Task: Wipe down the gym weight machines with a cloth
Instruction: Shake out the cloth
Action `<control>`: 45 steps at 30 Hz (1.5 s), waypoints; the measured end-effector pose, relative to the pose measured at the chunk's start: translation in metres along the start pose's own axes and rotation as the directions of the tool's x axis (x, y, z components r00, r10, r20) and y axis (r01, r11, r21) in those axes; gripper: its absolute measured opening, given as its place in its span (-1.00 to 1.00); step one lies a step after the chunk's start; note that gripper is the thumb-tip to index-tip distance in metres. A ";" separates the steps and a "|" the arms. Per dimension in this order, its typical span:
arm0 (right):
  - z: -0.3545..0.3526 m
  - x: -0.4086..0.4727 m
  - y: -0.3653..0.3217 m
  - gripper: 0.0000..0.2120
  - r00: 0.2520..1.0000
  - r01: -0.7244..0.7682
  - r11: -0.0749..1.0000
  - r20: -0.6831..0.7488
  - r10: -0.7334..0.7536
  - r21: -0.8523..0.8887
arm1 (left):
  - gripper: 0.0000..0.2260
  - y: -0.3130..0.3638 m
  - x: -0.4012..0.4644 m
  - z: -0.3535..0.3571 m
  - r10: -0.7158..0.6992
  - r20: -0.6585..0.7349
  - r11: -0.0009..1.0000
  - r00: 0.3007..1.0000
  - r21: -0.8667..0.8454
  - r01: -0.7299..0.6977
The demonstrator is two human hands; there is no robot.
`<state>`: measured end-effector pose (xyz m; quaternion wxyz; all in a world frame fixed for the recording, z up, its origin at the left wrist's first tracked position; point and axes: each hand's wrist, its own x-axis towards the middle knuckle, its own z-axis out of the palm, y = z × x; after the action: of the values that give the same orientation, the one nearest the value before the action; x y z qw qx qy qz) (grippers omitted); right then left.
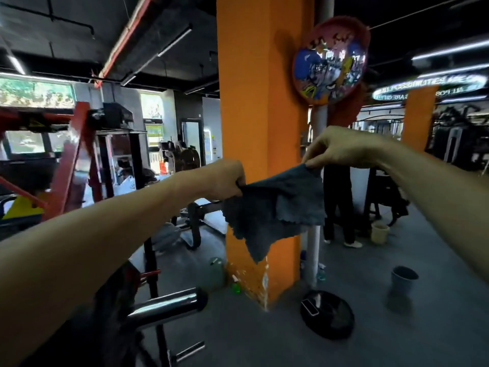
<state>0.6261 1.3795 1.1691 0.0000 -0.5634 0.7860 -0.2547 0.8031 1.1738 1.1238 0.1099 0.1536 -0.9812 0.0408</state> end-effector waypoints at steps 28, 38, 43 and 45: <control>0.118 0.236 0.375 -0.82 0.971 -0.222 0.909 0.159 0.176 0.351 | -0.70 -0.058 0.338 0.224 -0.227 0.318 0.922 0.921 -0.233 0.308; 0.251 0.429 0.412 -0.86 0.873 -0.484 0.613 0.295 0.388 0.625 | -0.83 -0.190 0.428 0.315 -0.433 0.650 0.120 0.625 -0.645 0.754; 0.308 0.514 0.393 -0.86 0.876 -0.461 0.611 0.440 0.198 0.643 | -0.88 -0.227 0.469 0.354 -0.443 0.699 -0.101 0.561 -0.661 0.743; 0.330 0.552 0.385 -0.83 0.875 -0.426 0.616 0.475 0.095 0.662 | -0.85 -0.243 0.491 0.371 -0.492 0.651 -0.113 0.578 -0.706 0.699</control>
<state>0.1785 0.8490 0.8865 0.4281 -0.4281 0.6674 -0.4337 0.3476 0.7577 0.8863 0.0968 0.4824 -0.6122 -0.6190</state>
